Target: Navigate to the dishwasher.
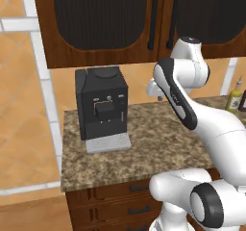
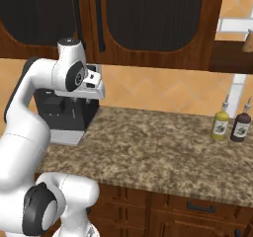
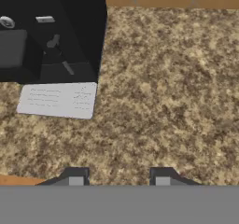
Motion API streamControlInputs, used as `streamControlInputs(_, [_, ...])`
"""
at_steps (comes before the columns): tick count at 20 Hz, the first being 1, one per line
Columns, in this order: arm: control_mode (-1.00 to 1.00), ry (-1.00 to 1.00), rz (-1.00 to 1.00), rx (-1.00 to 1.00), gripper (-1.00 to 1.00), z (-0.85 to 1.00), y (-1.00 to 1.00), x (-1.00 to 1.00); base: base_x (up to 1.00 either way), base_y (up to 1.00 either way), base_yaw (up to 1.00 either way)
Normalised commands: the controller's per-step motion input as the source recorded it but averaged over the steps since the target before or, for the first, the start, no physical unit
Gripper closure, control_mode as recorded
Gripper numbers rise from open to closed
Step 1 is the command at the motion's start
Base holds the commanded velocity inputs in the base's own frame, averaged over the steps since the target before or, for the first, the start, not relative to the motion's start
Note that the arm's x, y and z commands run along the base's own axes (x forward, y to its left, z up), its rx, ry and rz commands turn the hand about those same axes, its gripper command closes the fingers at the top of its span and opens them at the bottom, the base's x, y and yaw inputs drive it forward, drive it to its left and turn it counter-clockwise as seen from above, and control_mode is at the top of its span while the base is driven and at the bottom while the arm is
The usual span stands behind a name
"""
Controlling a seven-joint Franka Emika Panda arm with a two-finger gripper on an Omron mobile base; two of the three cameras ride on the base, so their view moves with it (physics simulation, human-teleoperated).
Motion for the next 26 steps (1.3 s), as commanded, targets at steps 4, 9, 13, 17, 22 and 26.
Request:
streamControlInputs(4, [1.0, 0.0, 0.0, 0.0, -1.0, 0.0, 0.0, 0.0, -0.21, 0.0, -0.06])
streamControlInputs(9, [1.0, 0.0, 0.0, 0.0, -1.0, 0.0, 0.0, 0.0, -0.38, 0.0, -0.73])
streamControlInputs(13, [1.0, 0.0, 0.0, 0.0, -1.0, 0.0, 0.0, 0.0, -0.36, 0.0, -0.89])
streamControlInputs(17, [1.0, 0.0, 0.0, 0.0, -1.0, 0.0, 0.0, 0.0, -0.11, 0.0, -0.93])
streamControlInputs(22, [1.0, 0.0, 0.0, 0.0, -1.0, 0.0, 0.0, 0.0, -0.02, -0.01, -0.89])
streamControlInputs(26, [1.0, 0.0, 0.0, 0.0, -1.0, 0.0, 0.0, 0.0, 0.0, -0.02, -0.87])
